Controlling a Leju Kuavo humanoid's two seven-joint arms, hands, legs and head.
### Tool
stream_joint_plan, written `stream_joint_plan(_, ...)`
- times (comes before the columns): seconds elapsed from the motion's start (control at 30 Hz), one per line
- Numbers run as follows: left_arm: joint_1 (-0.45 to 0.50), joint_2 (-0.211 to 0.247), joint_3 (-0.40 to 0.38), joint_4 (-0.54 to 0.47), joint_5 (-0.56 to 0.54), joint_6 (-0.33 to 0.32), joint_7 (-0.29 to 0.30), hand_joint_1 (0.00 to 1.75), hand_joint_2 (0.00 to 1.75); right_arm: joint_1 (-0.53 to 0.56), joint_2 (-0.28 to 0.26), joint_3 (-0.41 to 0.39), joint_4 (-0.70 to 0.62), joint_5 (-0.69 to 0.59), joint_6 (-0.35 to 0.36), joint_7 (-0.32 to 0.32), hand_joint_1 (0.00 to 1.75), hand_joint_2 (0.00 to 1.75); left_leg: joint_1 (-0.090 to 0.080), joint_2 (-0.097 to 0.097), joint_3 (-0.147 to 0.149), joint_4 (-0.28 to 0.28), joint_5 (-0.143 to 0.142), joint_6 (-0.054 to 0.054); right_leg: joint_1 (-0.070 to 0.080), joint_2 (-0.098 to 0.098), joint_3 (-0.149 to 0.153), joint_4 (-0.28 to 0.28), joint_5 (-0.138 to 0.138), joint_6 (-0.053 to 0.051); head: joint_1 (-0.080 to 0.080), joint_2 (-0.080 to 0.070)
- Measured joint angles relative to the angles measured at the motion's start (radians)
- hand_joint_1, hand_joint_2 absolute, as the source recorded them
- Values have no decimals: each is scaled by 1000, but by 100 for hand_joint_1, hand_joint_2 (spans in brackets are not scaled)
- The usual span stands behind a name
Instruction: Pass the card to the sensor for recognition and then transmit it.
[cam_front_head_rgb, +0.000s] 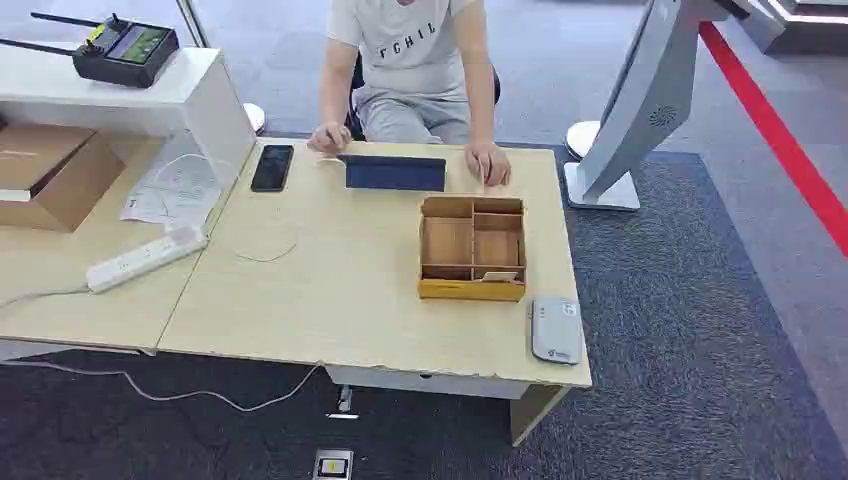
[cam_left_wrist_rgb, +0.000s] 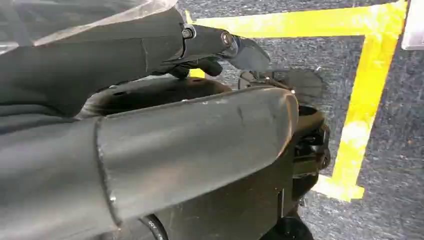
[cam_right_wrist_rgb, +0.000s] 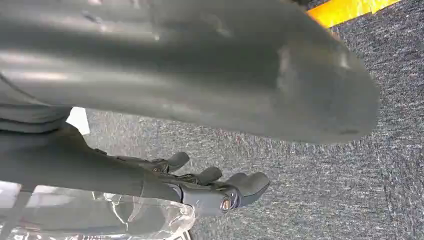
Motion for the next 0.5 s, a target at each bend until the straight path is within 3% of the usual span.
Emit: stream_joint_plan(0.5,0,-5,0,6,21,-13,18,0,0,0,1,0,0,3,6,3,0,0,0,0,0,0,0,0,0,0,0,0,0,0,0,0)
